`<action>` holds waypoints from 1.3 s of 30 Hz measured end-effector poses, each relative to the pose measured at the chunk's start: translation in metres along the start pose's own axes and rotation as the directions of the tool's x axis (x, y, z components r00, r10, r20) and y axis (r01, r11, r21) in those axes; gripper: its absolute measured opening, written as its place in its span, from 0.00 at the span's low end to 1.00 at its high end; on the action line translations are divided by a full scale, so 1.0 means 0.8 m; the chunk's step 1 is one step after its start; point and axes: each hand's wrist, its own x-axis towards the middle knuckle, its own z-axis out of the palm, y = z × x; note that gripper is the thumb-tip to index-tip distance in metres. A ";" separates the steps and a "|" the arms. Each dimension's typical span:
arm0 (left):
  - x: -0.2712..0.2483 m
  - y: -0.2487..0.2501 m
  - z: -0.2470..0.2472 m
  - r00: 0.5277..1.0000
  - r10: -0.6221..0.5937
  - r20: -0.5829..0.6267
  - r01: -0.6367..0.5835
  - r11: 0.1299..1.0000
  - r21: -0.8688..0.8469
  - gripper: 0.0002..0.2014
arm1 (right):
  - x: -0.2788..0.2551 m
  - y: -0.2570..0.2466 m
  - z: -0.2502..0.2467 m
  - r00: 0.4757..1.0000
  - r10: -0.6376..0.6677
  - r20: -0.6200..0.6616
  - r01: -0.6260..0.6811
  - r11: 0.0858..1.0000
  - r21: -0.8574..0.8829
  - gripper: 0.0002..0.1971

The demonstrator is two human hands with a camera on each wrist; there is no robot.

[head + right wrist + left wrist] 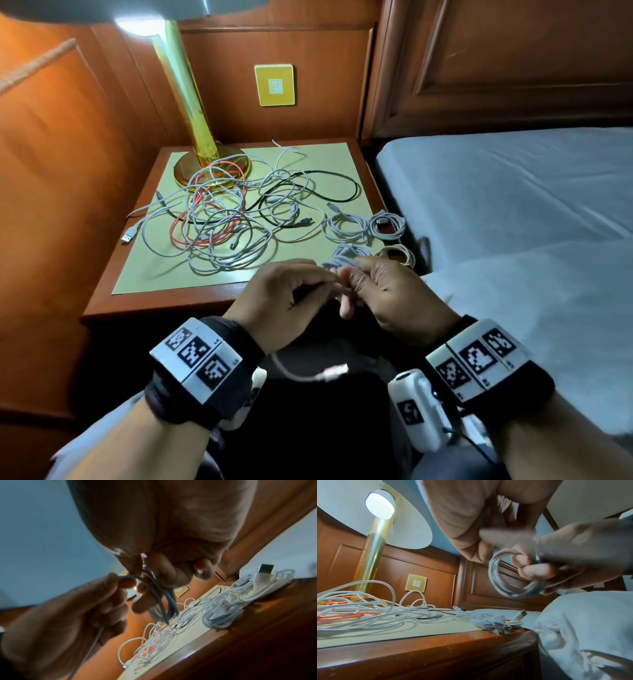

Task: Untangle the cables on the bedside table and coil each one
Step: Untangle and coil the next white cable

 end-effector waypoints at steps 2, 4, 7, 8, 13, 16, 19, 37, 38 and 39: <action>0.000 -0.005 -0.003 0.996 -0.034 -0.084 0.030 0.998 -0.049 0.08 | 0.000 -0.009 0.002 0.995 0.067 0.074 -0.083 0.969 0.235 0.20; 0.001 -0.006 -0.003 0.990 -0.086 -0.116 0.075 0.993 -0.092 0.09 | 0.001 -0.019 0.001 0.984 0.125 0.126 -0.165 0.909 0.384 0.19; 0.000 -0.006 0.000 0.989 -0.086 -0.120 0.077 0.994 -0.072 0.13 | 0.002 -0.022 -0.002 0.968 0.169 0.185 -0.241 0.827 0.507 0.19; 0.000 -0.005 0.000 0.987 -0.097 -0.128 0.087 0.993 -0.081 0.14 | 0.001 -0.022 -0.004 0.965 0.175 0.195 -0.253 0.818 0.517 0.19; 0.002 0.000 -0.002 0.979 -0.200 -0.044 0.190 0.966 -0.174 0.15 | -0.005 -0.028 -0.008 0.954 0.203 0.219 -0.298 0.707 0.642 0.19; 0.004 0.003 0.001 0.968 -0.249 0.012 0.248 0.955 -0.166 0.17 | -0.004 -0.028 -0.008 0.956 0.215 0.199 -0.291 0.754 0.589 0.20; 0.005 0.004 0.003 0.959 -0.283 0.024 0.282 0.937 -0.207 0.17 | -0.002 -0.020 -0.006 0.972 0.156 0.173 -0.219 0.867 0.448 0.21; 0.003 0.006 0.018 0.786 -0.572 0.237 0.616 0.685 -0.390 0.07 | 0.002 -0.026 -0.010 0.938 0.114 -0.326 0.093 0.826 0.555 0.19; 0.005 0.009 0.017 0.770 -0.591 0.242 0.623 0.614 -0.484 0.07 | 0.002 -0.026 -0.009 0.940 0.079 -0.333 0.117 0.841 0.528 0.19; 0.007 0.011 0.017 0.746 -0.625 0.228 0.623 0.534 -0.572 0.08 | 0.002 -0.025 -0.008 0.940 0.055 -0.337 0.131 0.852 0.506 0.18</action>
